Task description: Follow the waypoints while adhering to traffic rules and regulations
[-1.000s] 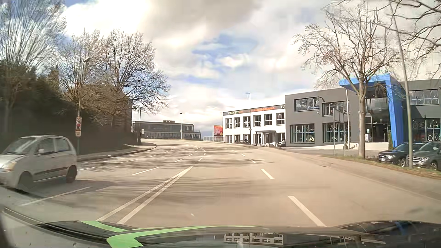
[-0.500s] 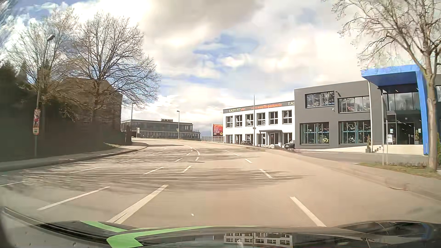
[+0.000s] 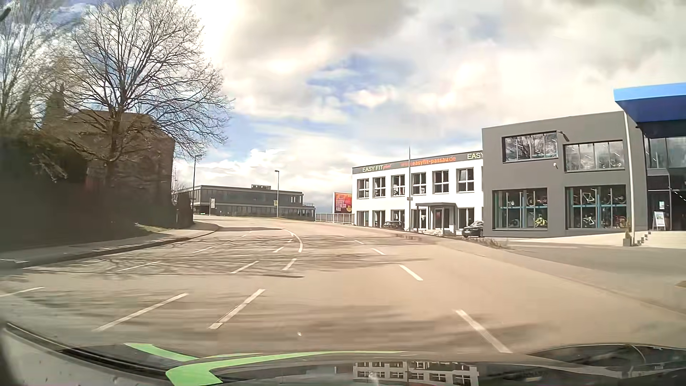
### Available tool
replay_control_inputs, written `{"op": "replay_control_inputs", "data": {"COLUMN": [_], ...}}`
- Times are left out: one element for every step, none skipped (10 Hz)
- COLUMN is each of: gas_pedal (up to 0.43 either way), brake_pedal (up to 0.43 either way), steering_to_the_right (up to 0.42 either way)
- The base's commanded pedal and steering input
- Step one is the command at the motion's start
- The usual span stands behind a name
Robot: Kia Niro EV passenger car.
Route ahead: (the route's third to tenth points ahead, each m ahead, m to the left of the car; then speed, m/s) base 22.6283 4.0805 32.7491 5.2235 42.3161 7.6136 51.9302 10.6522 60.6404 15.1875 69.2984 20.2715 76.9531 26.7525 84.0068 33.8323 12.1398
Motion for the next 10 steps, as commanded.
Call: {"op": "replay_control_inputs", "data": {"gas_pedal": [0.157, 0.169, 0.169, 0.169, 0.169, 0.169, 0.169, 0.169, 0.169, 0.169], "brake_pedal": [0.0, 0.0, 0.0, 0.0, 0.0, 0.0, 0.0, 0.0, 0.0, 0.0], "steering_to_the_right": [-0.018, -0.02, -0.023, -0.025, -0.026, -0.027, -0.029, -0.03, -0.032, -0.033]}}
